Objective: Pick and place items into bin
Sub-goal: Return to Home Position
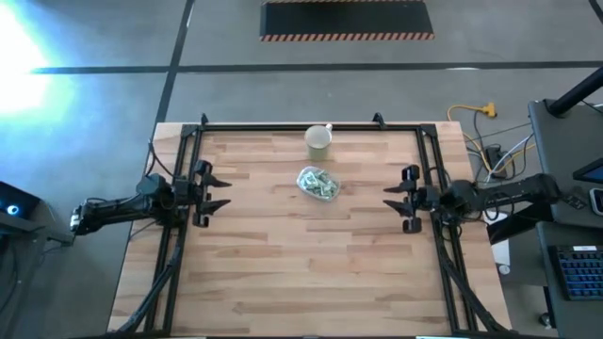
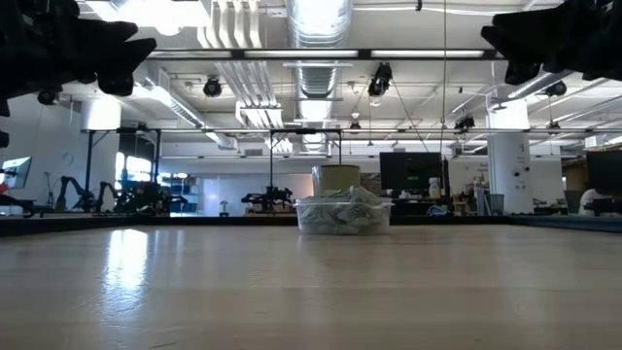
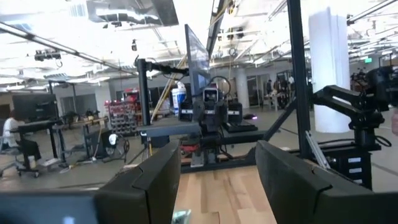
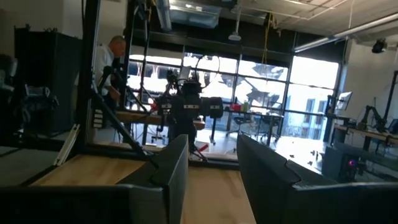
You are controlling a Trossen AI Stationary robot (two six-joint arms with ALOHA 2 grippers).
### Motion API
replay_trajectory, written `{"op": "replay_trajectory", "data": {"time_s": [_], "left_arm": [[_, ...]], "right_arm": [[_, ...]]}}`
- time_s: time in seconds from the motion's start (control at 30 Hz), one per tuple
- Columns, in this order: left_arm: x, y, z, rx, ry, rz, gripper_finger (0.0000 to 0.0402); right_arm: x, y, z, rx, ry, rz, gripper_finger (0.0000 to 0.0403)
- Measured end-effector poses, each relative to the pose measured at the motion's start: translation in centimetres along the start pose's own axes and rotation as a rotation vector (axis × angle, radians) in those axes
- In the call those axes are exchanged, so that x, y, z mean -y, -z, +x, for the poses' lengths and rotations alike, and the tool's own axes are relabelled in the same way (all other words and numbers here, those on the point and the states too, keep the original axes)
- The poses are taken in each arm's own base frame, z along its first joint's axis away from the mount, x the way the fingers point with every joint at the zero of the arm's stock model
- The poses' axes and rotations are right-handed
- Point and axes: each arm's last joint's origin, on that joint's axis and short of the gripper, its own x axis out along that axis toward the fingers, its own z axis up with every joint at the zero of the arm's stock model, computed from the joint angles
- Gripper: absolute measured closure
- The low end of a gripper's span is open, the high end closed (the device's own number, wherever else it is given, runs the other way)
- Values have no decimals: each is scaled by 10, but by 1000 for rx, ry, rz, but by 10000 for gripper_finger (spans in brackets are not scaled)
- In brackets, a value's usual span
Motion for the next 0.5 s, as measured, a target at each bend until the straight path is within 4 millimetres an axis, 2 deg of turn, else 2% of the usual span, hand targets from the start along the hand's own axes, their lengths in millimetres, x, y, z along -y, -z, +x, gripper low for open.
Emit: {"op": "replay_trajectory", "data": {"time_s": [0.23, 0.5], "left_arm": [[0, -6, 0, 20, 28, -27, 210], [2, -17, 0, 125, 51, -35, 210]], "right_arm": [[-1, -7, -6, 64, -15, -23, 275], [-1, -15, -15, 130, -30, -50, 275]]}}
